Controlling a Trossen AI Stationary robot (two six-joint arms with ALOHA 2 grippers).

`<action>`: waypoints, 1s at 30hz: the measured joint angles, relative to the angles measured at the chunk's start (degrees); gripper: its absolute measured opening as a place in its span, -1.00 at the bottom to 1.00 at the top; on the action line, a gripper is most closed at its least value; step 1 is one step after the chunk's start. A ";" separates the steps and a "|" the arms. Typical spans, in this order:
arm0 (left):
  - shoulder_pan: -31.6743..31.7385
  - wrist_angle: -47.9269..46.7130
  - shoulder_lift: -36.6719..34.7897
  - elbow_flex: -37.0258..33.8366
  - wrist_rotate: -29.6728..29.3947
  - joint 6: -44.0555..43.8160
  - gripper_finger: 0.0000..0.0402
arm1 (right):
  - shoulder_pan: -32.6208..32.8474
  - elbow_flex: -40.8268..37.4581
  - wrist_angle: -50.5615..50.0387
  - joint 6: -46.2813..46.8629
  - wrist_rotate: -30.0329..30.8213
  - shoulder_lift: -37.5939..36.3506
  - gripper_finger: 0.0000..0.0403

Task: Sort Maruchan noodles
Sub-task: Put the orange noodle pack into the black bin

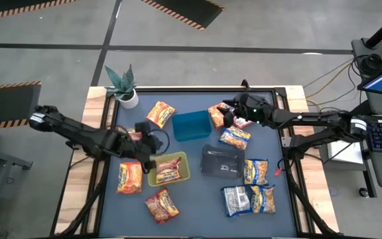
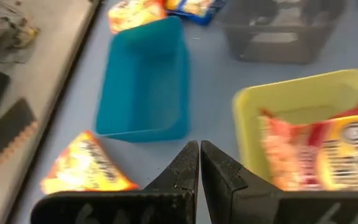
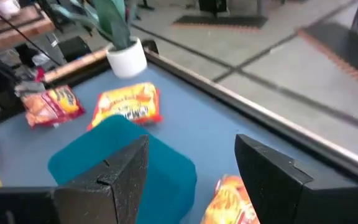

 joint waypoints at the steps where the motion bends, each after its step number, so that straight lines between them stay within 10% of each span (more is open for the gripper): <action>1: 1.18 -0.14 -0.52 -0.15 -0.04 1.47 -1.00 | 0.00 0.00 0.11 1.03 0.00 1.09 0.12; 8: 12.63 5.18 -2.37 -5.60 7.58 12.02 -1.00 | -1.16 6.08 -4.54 3.51 -0.04 8.13 0.12; 17: 28.83 25.78 -1.26 -16.52 17.72 22.68 -1.00 | -3.99 24.57 -34.40 2.10 -0.02 17.80 0.12; 30: 32.05 37.82 1.10 -15.71 19.60 28.97 -1.00 | -7.95 33.92 -59.22 4.17 -0.14 27.41 0.12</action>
